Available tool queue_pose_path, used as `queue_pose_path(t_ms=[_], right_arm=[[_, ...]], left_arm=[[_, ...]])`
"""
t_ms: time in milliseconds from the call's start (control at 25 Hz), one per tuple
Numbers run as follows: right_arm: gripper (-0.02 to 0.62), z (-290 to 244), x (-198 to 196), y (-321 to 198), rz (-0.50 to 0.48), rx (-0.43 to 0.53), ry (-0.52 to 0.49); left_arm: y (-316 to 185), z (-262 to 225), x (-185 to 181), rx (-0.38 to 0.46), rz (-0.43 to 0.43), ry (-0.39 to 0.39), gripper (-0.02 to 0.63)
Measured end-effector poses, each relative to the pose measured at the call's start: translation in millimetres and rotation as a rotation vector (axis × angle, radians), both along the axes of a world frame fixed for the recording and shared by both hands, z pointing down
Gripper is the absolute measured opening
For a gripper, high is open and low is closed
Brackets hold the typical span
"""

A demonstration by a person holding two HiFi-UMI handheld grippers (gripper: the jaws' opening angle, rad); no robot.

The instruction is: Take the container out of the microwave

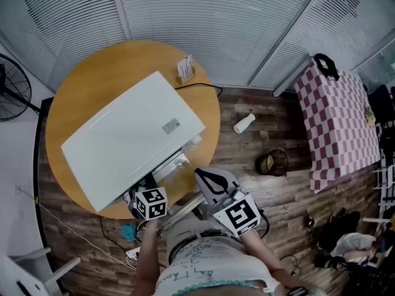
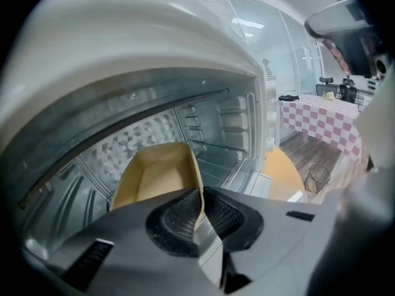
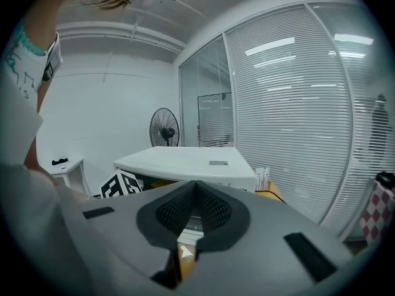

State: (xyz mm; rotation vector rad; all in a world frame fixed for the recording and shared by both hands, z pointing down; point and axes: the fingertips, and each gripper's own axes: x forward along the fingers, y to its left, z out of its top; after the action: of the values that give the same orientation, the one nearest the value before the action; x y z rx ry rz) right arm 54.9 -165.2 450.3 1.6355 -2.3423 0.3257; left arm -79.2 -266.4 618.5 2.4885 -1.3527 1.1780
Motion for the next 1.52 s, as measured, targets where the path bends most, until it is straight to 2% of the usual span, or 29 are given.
queue_pose_path(t_ms=[680, 1520], right_arm=[[-0.008, -2.7, 7.8, 24.9, -0.046, 0.014, -0.016], [-0.008, 0.3, 14.1, 57.0, -0.111, 0.02, -0.022]], left_arm=[[43.3, -4.7, 17.3, -0.016, 0.01, -0.008, 0.031], [92.1, -5.9, 20.1, -0.025, -0.038, -0.015, 0.031]])
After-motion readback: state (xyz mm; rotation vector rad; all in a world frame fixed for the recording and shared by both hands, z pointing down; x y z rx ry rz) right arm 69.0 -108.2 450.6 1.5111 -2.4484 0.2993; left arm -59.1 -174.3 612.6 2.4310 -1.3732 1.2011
